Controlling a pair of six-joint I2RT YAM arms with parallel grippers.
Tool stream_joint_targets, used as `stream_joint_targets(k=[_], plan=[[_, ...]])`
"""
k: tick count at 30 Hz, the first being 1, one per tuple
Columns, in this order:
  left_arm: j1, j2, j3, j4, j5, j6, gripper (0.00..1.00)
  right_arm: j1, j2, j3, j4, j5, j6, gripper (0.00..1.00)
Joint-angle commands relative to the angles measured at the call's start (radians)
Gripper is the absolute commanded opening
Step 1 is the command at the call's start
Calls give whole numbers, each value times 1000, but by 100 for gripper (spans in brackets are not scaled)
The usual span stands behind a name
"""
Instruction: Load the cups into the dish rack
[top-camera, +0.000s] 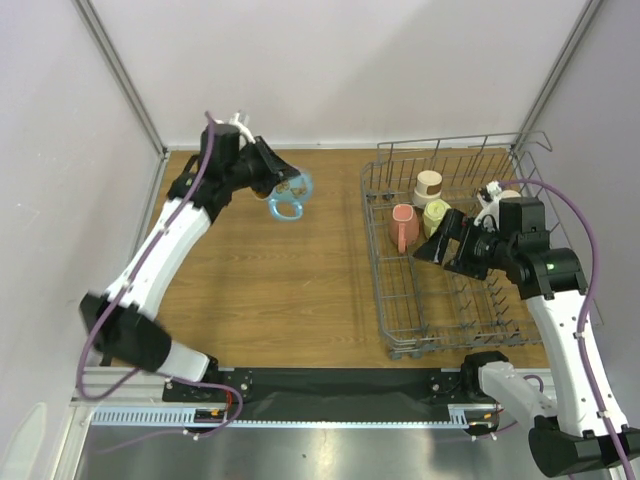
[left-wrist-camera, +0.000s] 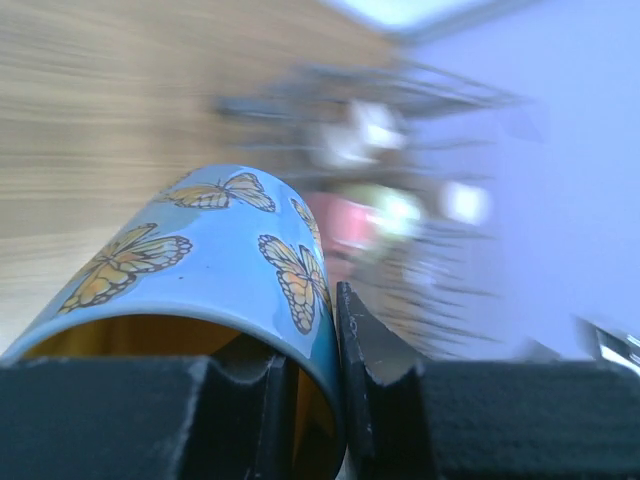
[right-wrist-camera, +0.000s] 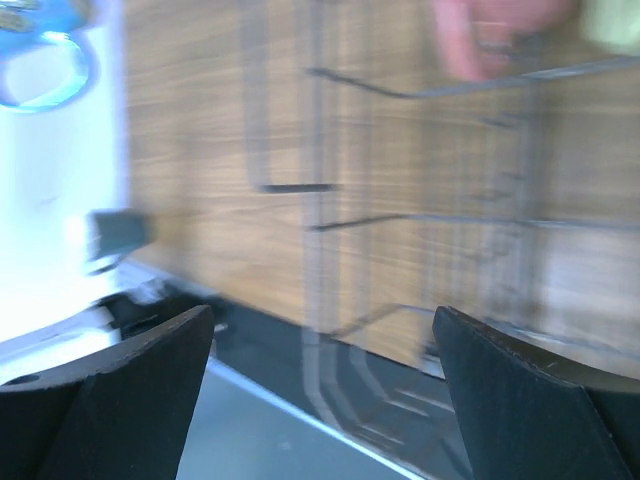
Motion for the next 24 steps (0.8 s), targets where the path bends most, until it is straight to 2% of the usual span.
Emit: stream_joint_targets(k=[1, 3, 7, 9, 12, 16, 21, 24], plan=[[-40, -131, -161, 452, 292, -252, 0, 8, -36, -46, 227, -290, 74, 100], [-98, -202, -226, 532, 296, -306, 0, 20, -59, -104, 363, -394, 133, 100], [-218, -291, -345, 846, 254, -423, 0, 79, -137, -213, 632, -481, 287, 100], [-288, -326, -371, 879, 217, -449, 0, 141, -148, -241, 759, -490, 355, 100], [-363, -352, -379, 908, 151, -473, 0, 223, -143, -235, 819, -440, 395, 99], [-423, -383, -412, 999, 96, -529, 0, 368, -153, -199, 787, -342, 369, 97], [-488, -389, -440, 1097, 37, -570, 0, 409, -162, -199, 789, -285, 381, 92], [-535, -395, -454, 1137, -7, -582, 1, 416, -182, -222, 864, -274, 436, 90]])
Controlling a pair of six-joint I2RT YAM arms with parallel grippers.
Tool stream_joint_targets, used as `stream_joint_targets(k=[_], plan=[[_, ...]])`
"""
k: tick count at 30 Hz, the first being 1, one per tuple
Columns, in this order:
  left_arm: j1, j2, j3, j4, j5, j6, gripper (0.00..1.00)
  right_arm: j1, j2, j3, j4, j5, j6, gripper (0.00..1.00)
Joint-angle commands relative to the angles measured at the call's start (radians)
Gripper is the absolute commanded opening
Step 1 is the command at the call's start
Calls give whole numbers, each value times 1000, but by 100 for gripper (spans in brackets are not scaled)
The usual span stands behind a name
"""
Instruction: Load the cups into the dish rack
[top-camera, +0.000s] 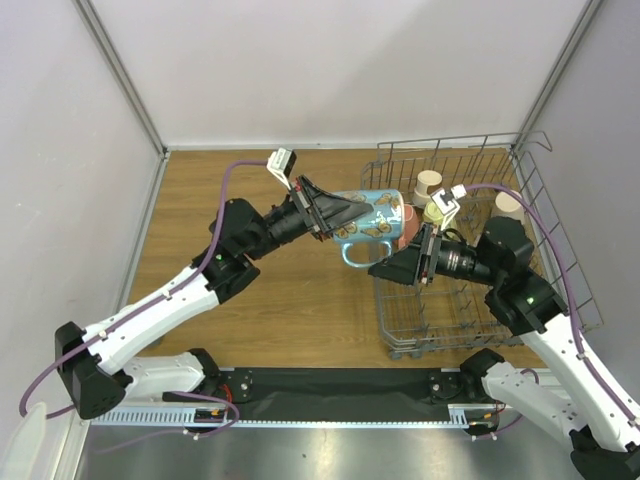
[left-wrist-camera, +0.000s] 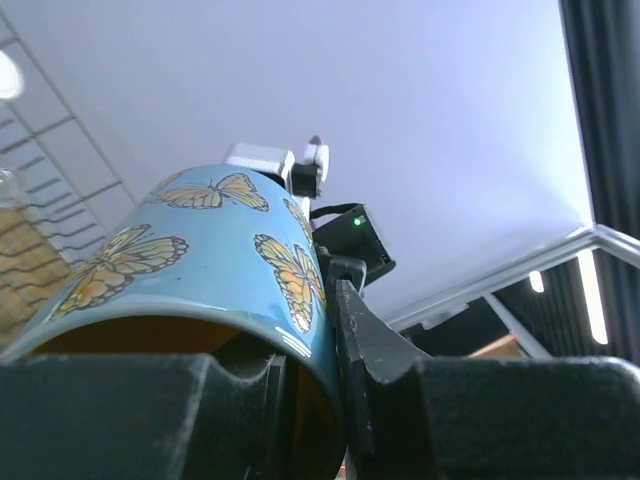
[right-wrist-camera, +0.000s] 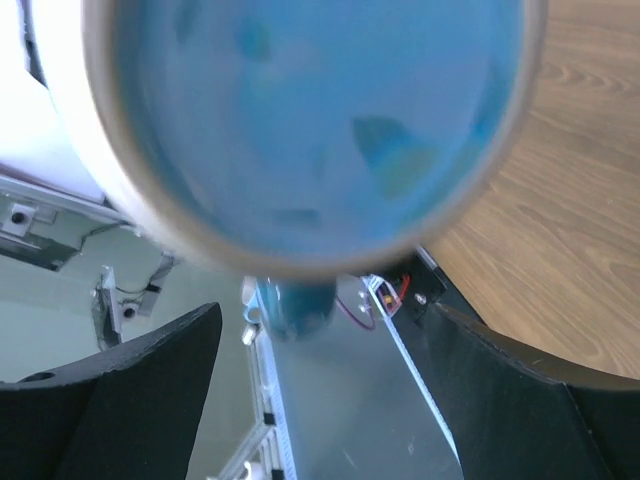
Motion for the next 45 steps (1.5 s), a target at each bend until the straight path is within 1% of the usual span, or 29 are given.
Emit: stream_joint_targets(k=[1, 2, 6, 7, 10, 11, 13, 14, 19, 21, 22, 24, 25, 26, 27, 30, 31, 33, 34, 35, 36, 37, 38, 39, 40, 41, 42, 44, 45], plan=[[-57, -47, 4, 226, -85, -53, 0, 11, -36, 5, 144, 36, 92, 89], [-78, -44, 0, 242, -94, -50, 1, 14, -41, -1, 195, 38, 110, 89], [-121, -24, -24, 334, -140, -68, 0, 25, -62, -26, 247, 70, 158, 86], [-129, -16, -24, 367, -145, -70, 0, 26, -67, -29, 248, 79, 162, 84], [-159, -1, -20, 394, -160, -67, 0, 32, -65, -37, 253, 104, 179, 78], [-173, 2, -20, 395, -166, -62, 0, 32, -64, -38, 256, 111, 187, 73], [-193, 10, -16, 389, -171, -57, 0, 34, -62, -44, 268, 130, 208, 68], [-201, 13, -16, 392, -174, -53, 0, 35, -61, -46, 268, 150, 212, 63], [-236, 20, -27, 395, -193, -45, 0, 37, -53, -37, 231, 185, 222, 50], [-253, 27, -26, 397, -197, -38, 0, 38, -50, -40, 231, 191, 232, 43], [-264, 34, -23, 397, -200, -36, 0, 38, -48, -43, 231, 191, 241, 35], [-271, 42, -16, 400, -196, -37, 1, 38, -48, -40, 222, 206, 244, 26], [-279, 46, -16, 398, -196, -37, 0, 40, -47, -41, 214, 211, 244, 20], [-282, 50, -15, 397, -194, -39, 0, 38, -51, -41, 211, 220, 242, 7], [-285, 51, -18, 397, -196, -37, 0, 40, -53, -40, 205, 225, 238, 0], [-288, 39, -29, 363, -193, -37, 0, 38, -71, -41, 165, 254, 216, 0], [-288, 30, -33, 337, -194, -36, 5, 40, -93, -55, 173, 257, 213, 0], [-288, -11, -61, 308, -214, -22, 21, 38, -116, -61, 158, 280, 207, 0], [-288, -30, -67, 280, -241, -13, 33, 38, -128, -61, 142, 279, 201, 0], [-287, -50, -73, 219, -255, 14, 60, 38, -133, -52, 115, 297, 190, 0], [-285, -71, -81, 182, -269, 31, 67, 38, -136, -43, 87, 299, 167, 0], [-279, -110, -84, 150, -278, 47, 70, 38, -139, -38, 54, 300, 157, 0], [-275, -130, -85, 68, -297, 77, 78, 38, -145, -23, 31, 317, 146, 0], [-270, -148, -81, 20, -303, 90, 89, 37, -150, -17, 12, 326, 126, 0], [-255, -188, -78, -37, -314, 99, 96, 37, -154, -14, -14, 328, 120, 0], [-250, -203, -79, -75, -340, 116, 98, 37, -162, -7, -22, 341, 114, 0], [-244, -222, -82, -156, -347, 122, 99, 37, -165, -1, -34, 346, 109, 0], [-229, -274, -79, -261, -372, 131, 100, 37, -168, 12, -74, 371, 89, 0], [-227, -289, -73, -392, -413, 134, 100, 37, -169, 26, -86, 381, 81, 0]])
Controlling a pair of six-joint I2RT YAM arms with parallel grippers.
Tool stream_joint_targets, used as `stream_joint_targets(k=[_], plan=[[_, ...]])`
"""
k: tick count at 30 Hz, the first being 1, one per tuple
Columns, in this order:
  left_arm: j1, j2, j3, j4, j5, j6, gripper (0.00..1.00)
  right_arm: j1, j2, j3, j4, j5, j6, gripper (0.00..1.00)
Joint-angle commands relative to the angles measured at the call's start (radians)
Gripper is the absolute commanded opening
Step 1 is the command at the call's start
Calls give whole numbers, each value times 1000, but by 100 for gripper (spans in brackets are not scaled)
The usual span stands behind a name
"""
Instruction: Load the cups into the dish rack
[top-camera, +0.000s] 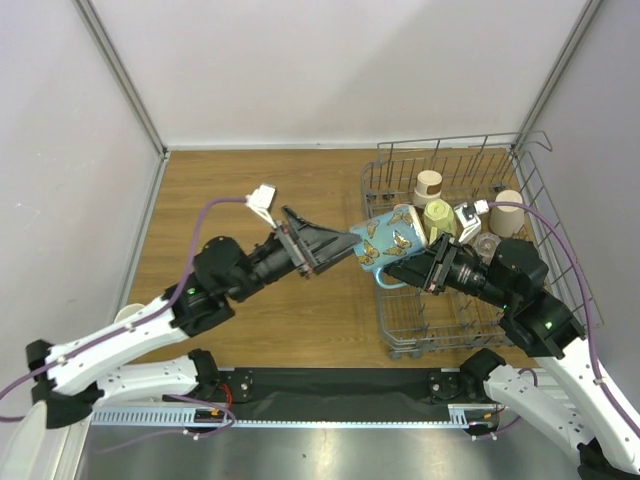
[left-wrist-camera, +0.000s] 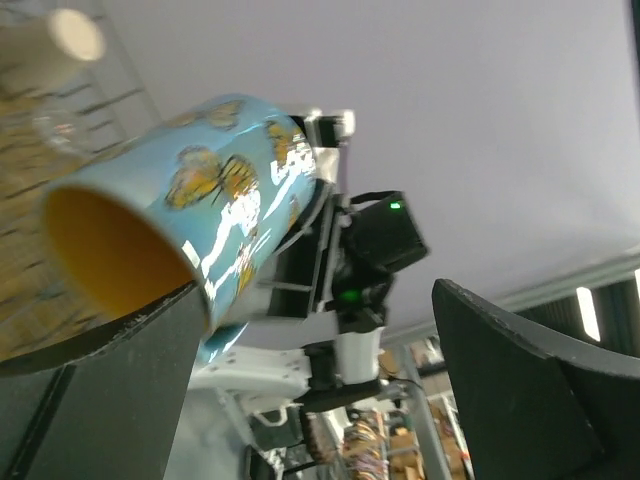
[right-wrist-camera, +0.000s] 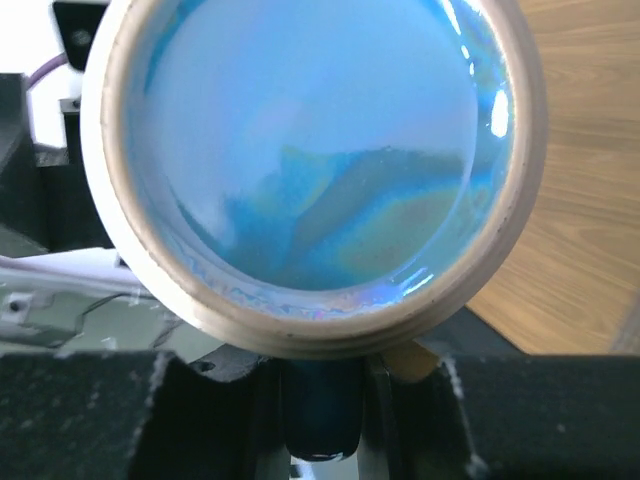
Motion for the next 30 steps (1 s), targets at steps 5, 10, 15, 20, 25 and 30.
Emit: stream_joint_targets(k=[5, 10, 15, 20, 25, 30], plan=[[19, -186, 71, -635, -252, -36, 100, -10, -18, 138, -191, 255, -171, 0], [19, -244, 105, -841, -328, -65, 100, -10, 11, 201, -427, 501, -323, 0], [19, -209, 231, -1054, -391, -64, 100, -9, 39, 190, -480, 635, -445, 0], [19, -80, 416, -1399, -489, -50, 100, -9, 74, 173, -466, 734, -509, 0], [19, 15, 502, -1581, -538, -59, 100, -7, 123, 136, -428, 783, -541, 0], [21, -23, 459, -1549, -539, -75, 100, -6, 182, 98, -389, 794, -546, 0]])
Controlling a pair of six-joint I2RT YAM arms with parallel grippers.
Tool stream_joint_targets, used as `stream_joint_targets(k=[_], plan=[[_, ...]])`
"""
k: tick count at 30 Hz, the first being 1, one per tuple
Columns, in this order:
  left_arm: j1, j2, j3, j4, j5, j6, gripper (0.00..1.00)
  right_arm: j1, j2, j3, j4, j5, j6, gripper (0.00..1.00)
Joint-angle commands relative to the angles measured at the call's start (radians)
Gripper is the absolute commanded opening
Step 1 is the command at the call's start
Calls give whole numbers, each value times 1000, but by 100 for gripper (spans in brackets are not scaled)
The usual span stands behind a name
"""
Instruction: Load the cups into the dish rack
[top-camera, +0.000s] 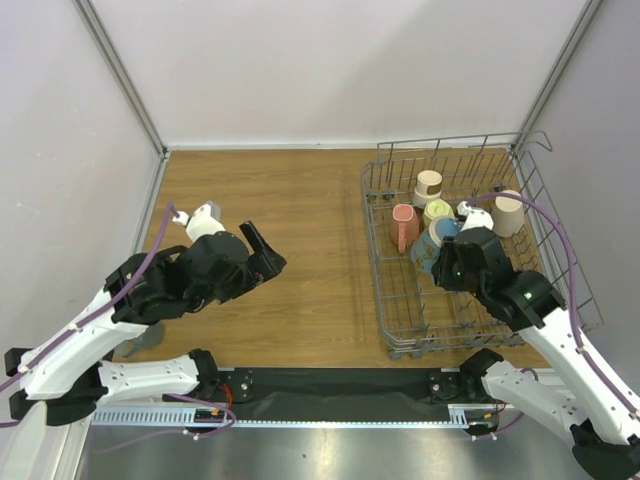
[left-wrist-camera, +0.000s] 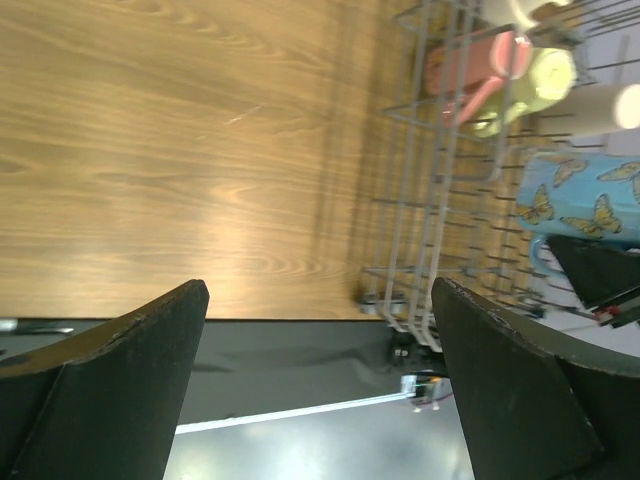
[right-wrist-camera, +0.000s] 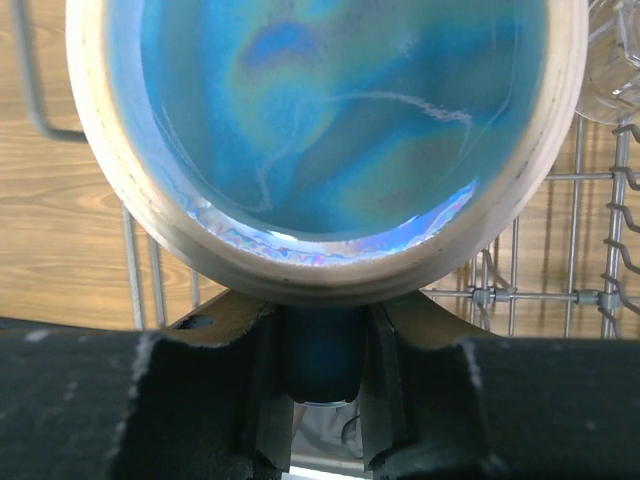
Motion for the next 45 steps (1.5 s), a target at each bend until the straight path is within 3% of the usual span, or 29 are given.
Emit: stream_joint_targets(k=[1, 33, 45], plan=[[7, -46, -8, -84, -45, -32, 100, 4, 23, 0, 169, 58, -30, 0], [73, 35, 33, 2, 37, 98, 100, 27, 178, -178, 318, 55, 6, 0], [92, 24, 10, 33, 63, 112, 100, 27, 212, -231, 356, -25, -30, 3]])
